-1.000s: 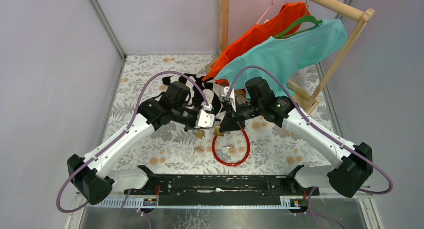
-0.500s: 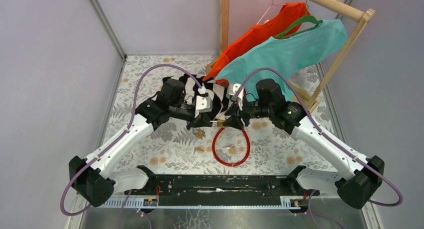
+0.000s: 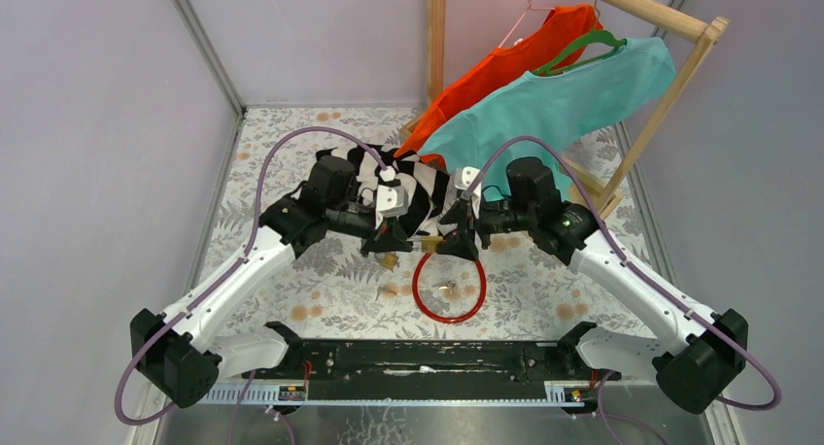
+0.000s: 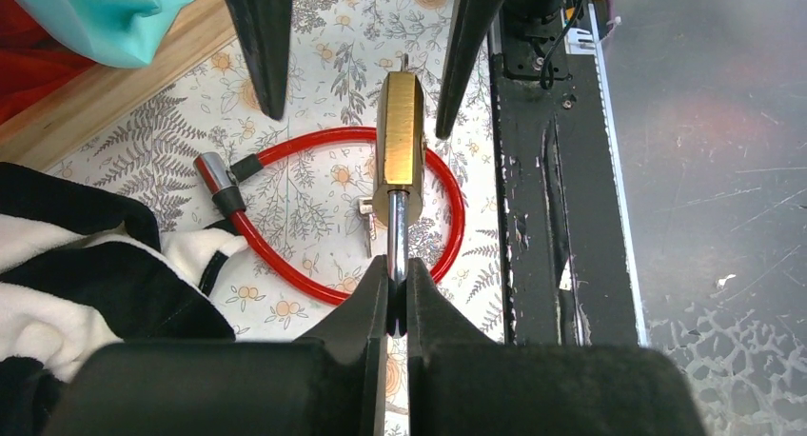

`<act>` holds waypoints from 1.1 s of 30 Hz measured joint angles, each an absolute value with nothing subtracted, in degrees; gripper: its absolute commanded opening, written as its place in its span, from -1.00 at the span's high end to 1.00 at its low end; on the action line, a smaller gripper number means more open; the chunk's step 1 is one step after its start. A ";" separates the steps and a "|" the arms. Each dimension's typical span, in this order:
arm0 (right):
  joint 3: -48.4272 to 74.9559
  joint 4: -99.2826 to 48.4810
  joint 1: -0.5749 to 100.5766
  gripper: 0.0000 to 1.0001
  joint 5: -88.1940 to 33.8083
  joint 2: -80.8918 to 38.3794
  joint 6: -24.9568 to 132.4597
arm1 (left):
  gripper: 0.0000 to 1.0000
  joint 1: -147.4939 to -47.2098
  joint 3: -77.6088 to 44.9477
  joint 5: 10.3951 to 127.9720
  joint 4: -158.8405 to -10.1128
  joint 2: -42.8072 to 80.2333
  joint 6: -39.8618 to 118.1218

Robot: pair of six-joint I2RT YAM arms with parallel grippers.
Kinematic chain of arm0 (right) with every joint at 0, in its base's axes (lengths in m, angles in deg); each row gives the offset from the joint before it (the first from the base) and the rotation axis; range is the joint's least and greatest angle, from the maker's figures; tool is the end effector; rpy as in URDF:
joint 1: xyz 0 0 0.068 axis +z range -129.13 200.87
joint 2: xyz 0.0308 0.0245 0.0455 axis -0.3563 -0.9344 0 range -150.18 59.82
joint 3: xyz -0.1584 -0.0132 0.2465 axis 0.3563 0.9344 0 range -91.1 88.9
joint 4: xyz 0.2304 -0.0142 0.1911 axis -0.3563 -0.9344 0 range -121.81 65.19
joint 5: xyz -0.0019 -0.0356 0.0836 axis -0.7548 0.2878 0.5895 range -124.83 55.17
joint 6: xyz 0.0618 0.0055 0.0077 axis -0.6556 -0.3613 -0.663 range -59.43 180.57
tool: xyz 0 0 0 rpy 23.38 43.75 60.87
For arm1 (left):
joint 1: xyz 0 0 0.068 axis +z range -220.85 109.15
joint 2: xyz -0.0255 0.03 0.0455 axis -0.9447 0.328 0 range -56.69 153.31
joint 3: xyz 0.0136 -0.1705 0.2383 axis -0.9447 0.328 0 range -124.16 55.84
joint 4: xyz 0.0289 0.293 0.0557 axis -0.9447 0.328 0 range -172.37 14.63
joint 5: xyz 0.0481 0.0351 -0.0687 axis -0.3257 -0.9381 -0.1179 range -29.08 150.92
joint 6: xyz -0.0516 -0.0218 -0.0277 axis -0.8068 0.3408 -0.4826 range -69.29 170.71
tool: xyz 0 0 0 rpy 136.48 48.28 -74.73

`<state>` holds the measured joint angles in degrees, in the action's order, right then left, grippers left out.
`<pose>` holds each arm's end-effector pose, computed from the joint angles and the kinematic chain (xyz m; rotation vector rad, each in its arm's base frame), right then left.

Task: Lock with the key
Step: Lock the lock.

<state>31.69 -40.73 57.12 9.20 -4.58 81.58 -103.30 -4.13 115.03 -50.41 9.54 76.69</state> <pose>0.2120 0.1964 0.3518 -1.3558 1.4246 0.9279 0.2117 -0.1802 0.3398 1.4512 1.5492 -1.1070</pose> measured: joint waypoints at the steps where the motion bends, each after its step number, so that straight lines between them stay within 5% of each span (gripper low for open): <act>1: 31.69 -40.53 57.10 -0.21 9.98 -4.93 81.58 | 1.00 -103.30 -4.13 115.07 -50.54 9.54 76.49; 16: 31.73 -39.29 57.56 0.97 15.30 -8.18 79.85 | 1.00 -102.99 -4.13 115.14 -52.59 10.70 73.36; 33: 33.46 -38.98 57.50 1.00 13.61 -8.71 77.47 | 1.00 -102.56 -4.13 117.46 -53.64 15.07 67.09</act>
<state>33.46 -38.98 57.50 13.61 -8.71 77.47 -102.56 -4.13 117.46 -53.64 15.07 67.09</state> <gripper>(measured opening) 0.255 0.076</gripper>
